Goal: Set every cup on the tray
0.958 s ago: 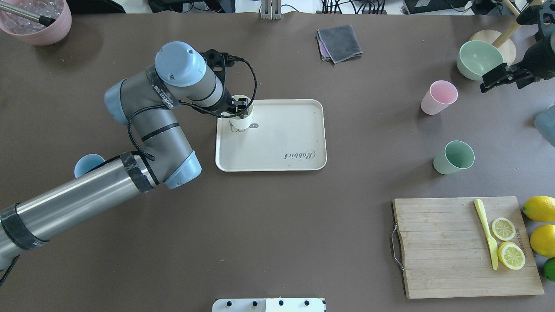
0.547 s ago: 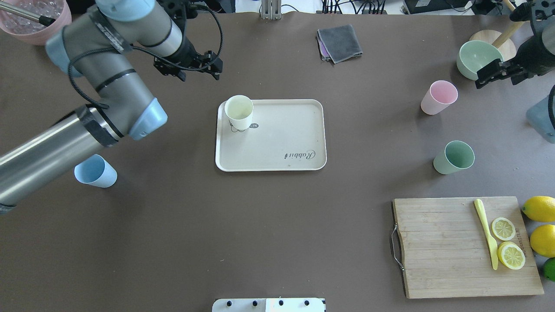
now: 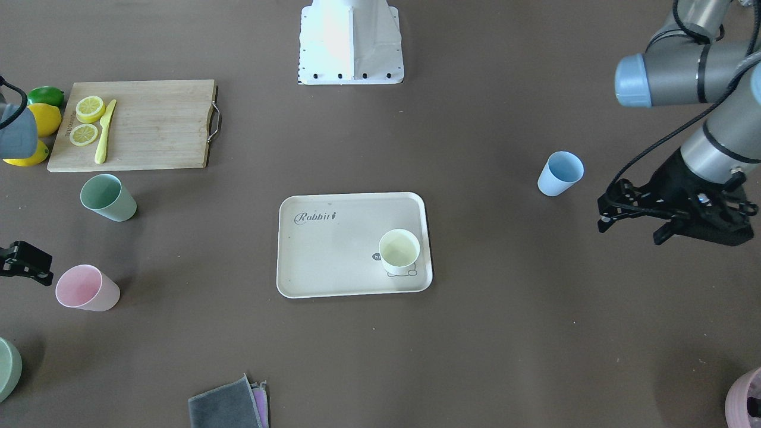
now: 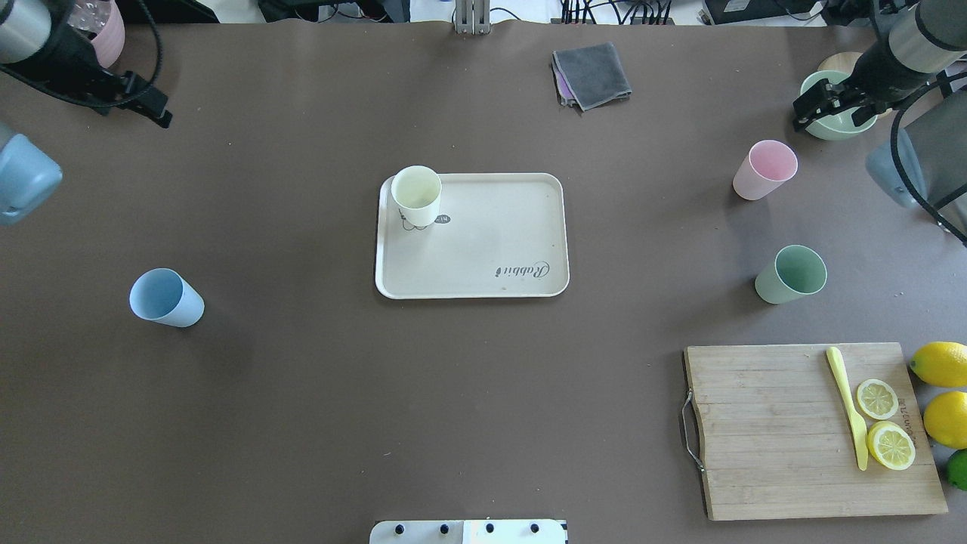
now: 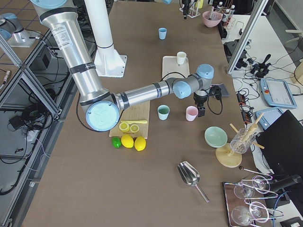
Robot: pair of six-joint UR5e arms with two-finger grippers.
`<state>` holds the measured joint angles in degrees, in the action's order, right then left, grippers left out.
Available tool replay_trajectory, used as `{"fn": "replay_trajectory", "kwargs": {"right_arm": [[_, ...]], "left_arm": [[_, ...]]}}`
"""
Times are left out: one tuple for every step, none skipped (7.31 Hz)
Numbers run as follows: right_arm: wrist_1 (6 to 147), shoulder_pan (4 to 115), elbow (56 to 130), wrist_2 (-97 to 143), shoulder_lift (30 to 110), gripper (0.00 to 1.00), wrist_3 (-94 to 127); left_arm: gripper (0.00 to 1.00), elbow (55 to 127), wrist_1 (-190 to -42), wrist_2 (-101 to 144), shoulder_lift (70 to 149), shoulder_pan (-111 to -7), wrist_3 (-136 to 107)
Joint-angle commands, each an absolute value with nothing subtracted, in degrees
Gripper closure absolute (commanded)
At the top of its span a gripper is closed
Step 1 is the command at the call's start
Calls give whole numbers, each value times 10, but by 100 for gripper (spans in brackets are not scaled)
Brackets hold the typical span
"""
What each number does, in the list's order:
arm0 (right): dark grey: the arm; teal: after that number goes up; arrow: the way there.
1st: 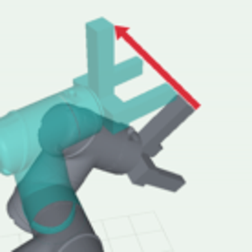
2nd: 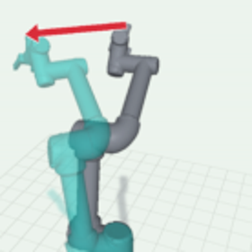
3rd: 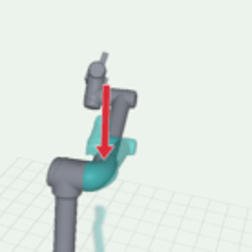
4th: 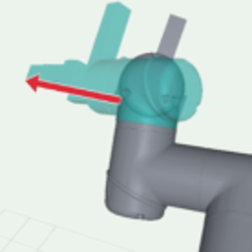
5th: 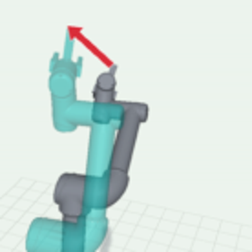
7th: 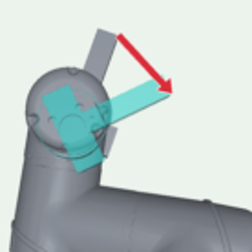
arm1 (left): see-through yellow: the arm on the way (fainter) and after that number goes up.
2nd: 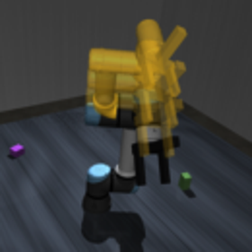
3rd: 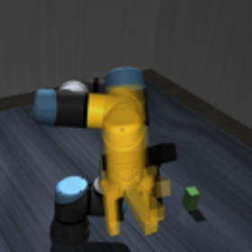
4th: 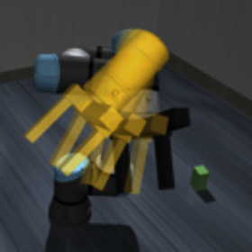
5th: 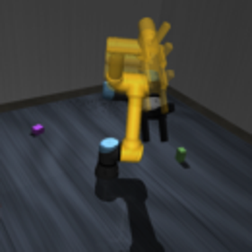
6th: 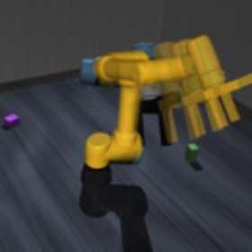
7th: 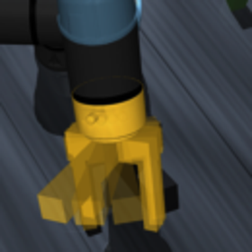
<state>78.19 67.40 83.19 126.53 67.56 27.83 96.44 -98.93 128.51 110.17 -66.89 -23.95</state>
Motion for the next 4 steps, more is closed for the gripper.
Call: {"fn": "replay_trajectory", "kwargs": {"right_arm": [[745, 643, 795, 1247, 671, 3, 294], [743, 633, 794, 1238, 671, 4, 294], [742, 625, 792, 1234, 674, 4, 294], [726, 616, 777, 1224, 674, 8, 296]], "left_arm": [[2, 969, -994, 1293, 1064, -693, -181], [2, 971, -994, 1293, 1064, -693, -184], [2, 971, -994, 1293, 1065, -693, -183], [2, 971, -994, 1293, 1065, -693, -183]]}}
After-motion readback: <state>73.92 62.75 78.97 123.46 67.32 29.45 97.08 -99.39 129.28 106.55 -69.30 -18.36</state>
